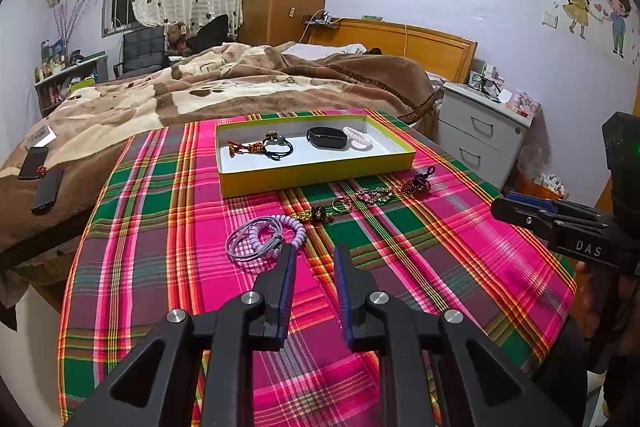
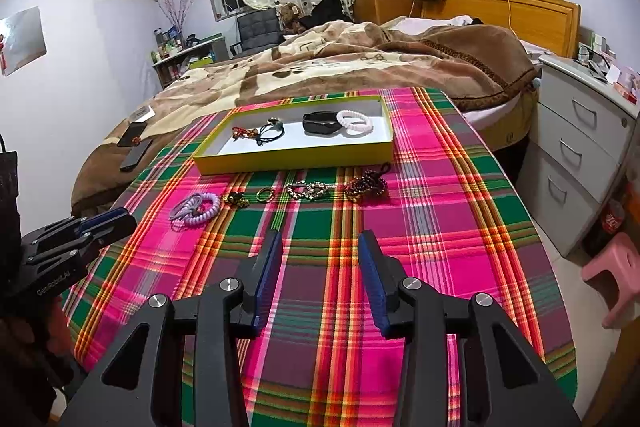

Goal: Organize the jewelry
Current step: 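Withdraw both open tools from the box toward the remaining jewelry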

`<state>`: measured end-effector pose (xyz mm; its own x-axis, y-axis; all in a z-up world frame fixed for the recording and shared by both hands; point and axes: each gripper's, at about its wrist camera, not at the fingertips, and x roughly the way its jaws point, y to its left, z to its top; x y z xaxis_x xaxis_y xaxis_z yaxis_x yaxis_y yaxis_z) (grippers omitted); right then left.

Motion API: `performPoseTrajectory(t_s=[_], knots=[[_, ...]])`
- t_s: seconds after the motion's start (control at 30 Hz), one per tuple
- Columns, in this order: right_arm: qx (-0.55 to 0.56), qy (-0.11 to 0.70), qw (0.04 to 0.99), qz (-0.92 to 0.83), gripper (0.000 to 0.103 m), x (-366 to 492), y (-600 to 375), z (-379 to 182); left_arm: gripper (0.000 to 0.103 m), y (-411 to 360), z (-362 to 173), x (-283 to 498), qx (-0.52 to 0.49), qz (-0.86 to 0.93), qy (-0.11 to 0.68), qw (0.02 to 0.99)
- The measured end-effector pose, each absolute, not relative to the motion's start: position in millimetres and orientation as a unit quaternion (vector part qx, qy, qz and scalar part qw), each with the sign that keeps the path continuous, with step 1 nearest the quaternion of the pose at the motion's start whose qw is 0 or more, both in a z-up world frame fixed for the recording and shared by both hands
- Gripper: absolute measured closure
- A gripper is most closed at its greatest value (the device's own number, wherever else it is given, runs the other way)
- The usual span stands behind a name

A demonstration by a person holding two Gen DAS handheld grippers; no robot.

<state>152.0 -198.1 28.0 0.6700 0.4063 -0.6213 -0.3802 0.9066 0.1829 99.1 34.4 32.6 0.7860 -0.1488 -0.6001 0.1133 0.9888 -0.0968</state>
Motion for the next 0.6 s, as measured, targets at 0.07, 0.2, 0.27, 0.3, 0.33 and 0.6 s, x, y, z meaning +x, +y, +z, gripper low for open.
performPoseTrajectory(t_s=[0.07,0.2,0.27,0.3,0.33,0.6], knots=[[0.02,0.347,0.913,0.215,0.063,155,-199,27,0.084,34,31,103,-0.028,-0.071,0.322,0.944],[0.021,0.351,0.912,0.214,0.062,161,-200,24,0.084,36,27,110,-0.029,-0.069,0.328,0.942],[0.022,0.352,0.911,0.213,0.062,165,-201,23,0.084,36,25,115,-0.029,-0.069,0.332,0.94],[0.023,0.352,0.911,0.212,0.062,168,-202,23,0.084,36,25,117,-0.028,-0.069,0.333,0.94],[0.024,0.354,0.911,0.211,0.062,170,-202,22,0.084,36,25,120,-0.027,-0.07,0.334,0.94],[0.028,0.366,0.907,0.205,0.062,194,-204,14,0.076,27,20,149,-0.019,-0.092,0.344,0.934]])
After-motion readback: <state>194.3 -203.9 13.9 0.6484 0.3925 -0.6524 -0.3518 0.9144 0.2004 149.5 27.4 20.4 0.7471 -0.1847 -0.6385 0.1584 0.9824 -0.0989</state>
